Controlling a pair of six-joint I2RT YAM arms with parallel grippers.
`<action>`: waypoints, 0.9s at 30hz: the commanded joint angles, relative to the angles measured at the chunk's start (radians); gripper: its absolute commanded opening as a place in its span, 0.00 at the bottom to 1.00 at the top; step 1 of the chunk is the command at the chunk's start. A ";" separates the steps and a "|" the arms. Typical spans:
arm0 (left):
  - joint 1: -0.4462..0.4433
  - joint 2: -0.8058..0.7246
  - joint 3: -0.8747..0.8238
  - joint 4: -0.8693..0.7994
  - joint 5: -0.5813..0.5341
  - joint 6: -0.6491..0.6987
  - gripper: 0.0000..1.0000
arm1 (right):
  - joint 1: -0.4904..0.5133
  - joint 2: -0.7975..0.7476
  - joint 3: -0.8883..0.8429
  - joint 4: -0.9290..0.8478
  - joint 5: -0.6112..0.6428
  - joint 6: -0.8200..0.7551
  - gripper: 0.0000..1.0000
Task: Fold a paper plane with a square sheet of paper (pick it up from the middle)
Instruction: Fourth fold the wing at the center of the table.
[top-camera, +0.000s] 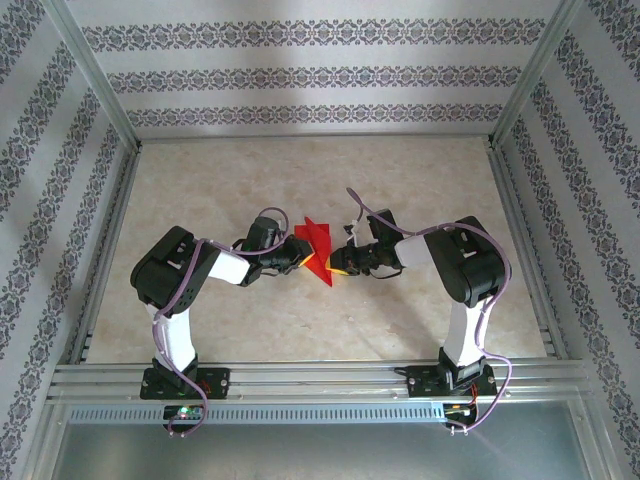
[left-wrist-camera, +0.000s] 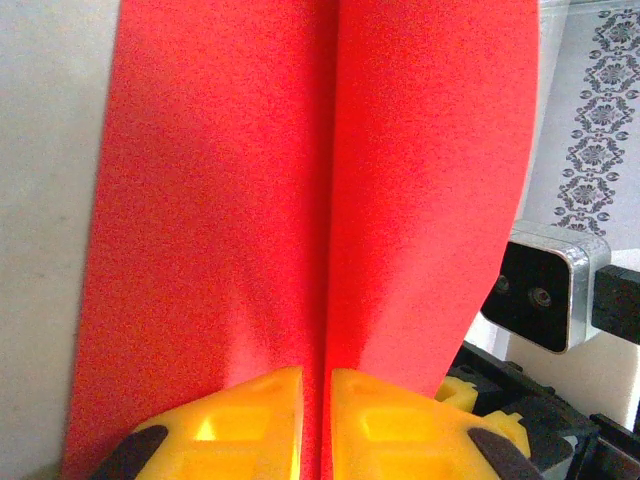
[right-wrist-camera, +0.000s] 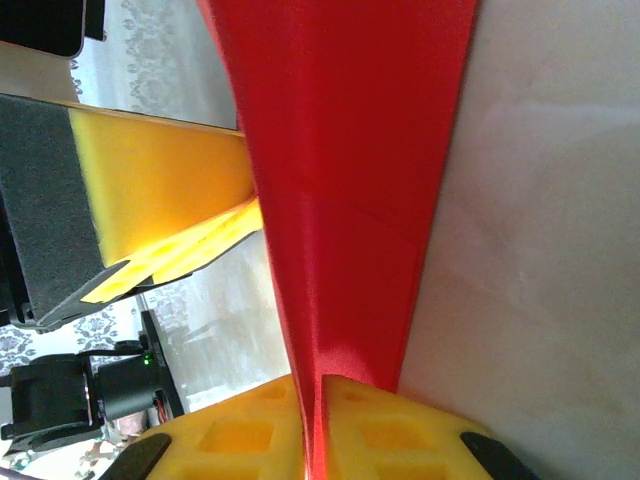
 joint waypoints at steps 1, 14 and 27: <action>0.007 0.000 -0.017 0.011 -0.020 -0.010 0.16 | 0.004 0.020 -0.010 -0.038 0.098 -0.005 0.14; 0.004 -0.059 0.017 0.007 0.007 0.009 0.16 | -0.009 0.061 0.004 -0.085 0.111 0.025 0.10; -0.020 -0.023 0.104 -0.019 0.067 0.054 0.16 | -0.030 0.081 0.019 -0.158 0.141 0.028 0.11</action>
